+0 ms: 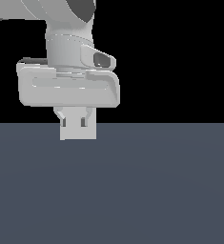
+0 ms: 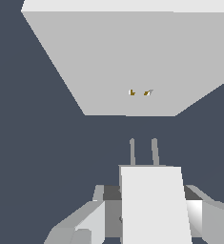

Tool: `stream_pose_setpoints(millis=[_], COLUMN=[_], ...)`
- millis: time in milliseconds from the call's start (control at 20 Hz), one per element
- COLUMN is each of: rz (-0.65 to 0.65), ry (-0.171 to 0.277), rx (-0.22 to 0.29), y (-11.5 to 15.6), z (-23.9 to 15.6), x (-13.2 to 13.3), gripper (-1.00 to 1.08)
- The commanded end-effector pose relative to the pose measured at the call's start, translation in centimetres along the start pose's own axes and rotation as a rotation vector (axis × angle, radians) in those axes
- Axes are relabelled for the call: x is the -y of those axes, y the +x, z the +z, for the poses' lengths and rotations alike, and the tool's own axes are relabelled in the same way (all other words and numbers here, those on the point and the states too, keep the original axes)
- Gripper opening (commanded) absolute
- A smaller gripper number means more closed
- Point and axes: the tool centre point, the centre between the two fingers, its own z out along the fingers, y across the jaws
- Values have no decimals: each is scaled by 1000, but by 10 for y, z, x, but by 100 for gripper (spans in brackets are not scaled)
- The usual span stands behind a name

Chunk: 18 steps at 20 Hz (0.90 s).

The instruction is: Plug the charger into the wall socket.

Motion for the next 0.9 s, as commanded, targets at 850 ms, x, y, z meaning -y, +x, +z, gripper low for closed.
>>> stream_pose_setpoints(millis=[850], rz=[4], ry=[-1], rx=[1], y=[31], z=[9], x=[0], gripper=[-100])
